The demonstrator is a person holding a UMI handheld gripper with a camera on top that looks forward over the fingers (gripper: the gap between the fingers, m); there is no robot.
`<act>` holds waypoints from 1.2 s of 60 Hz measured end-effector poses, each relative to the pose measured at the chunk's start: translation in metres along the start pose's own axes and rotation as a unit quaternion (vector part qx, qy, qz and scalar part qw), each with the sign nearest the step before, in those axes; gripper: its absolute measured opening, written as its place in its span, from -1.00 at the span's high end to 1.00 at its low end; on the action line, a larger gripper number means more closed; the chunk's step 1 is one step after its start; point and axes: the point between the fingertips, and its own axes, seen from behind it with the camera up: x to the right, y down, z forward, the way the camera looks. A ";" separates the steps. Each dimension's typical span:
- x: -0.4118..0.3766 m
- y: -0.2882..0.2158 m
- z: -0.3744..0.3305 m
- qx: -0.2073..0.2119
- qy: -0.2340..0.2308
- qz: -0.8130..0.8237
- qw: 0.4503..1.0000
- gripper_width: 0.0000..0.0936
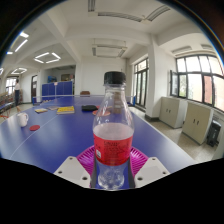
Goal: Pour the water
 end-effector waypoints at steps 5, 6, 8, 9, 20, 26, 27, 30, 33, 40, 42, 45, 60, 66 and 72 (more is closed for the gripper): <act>0.000 0.000 0.000 0.004 0.009 0.005 1.000 0.22; 0.004 0.003 -0.002 0.004 0.010 0.005 1.000 0.22; -0.001 -0.001 0.002 0.002 0.011 0.004 1.000 0.22; -0.001 -0.001 0.003 0.001 0.011 0.004 1.000 0.22; 0.005 -0.019 0.000 0.006 0.046 -0.025 0.999 0.30; 0.001 -0.054 0.003 0.020 0.072 -0.045 0.996 0.31; -0.001 -0.062 0.003 0.023 0.077 -0.047 0.996 0.30; -0.004 -0.086 0.005 0.032 0.091 -0.061 0.993 0.30; -0.013 -0.115 0.007 0.043 0.113 -0.085 0.989 0.30; -0.045 -0.201 0.013 0.074 0.176 -0.163 0.968 0.31; -0.060 -0.227 0.016 0.081 0.197 -0.191 0.958 0.30; -0.091 -0.264 0.022 0.094 0.220 -0.238 0.941 0.30; -0.307 -0.387 0.081 0.149 0.236 -0.577 0.767 0.30; -0.404 -0.374 0.121 0.164 0.202 -0.696 0.669 0.30; -0.480 -0.334 0.157 0.158 0.159 -0.792 0.567 0.30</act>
